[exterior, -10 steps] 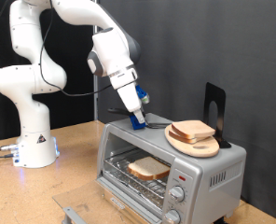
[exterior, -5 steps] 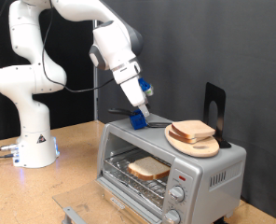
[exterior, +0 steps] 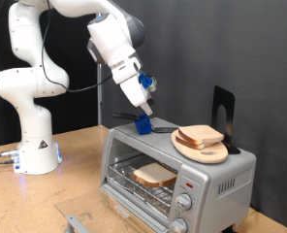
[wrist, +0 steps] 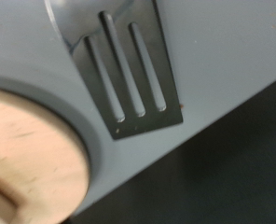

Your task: Make a piece of toast with the oven

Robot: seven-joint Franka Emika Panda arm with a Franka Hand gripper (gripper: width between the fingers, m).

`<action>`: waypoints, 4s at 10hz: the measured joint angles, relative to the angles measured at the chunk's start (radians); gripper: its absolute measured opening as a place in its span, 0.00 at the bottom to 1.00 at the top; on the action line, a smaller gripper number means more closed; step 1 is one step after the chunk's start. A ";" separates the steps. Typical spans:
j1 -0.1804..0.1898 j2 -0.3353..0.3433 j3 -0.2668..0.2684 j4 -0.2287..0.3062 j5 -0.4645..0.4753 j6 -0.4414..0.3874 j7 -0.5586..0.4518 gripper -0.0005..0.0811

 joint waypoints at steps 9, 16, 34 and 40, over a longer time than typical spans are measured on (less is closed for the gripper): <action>-0.075 -0.240 -0.363 -0.074 -0.131 -0.431 -0.215 0.98; -0.161 -0.321 -0.508 -0.106 -0.227 -0.611 -0.249 0.98; -0.262 0.171 -0.808 0.149 -0.160 -0.737 0.221 0.98; -0.262 0.212 -0.827 0.113 -0.131 -0.661 0.201 0.98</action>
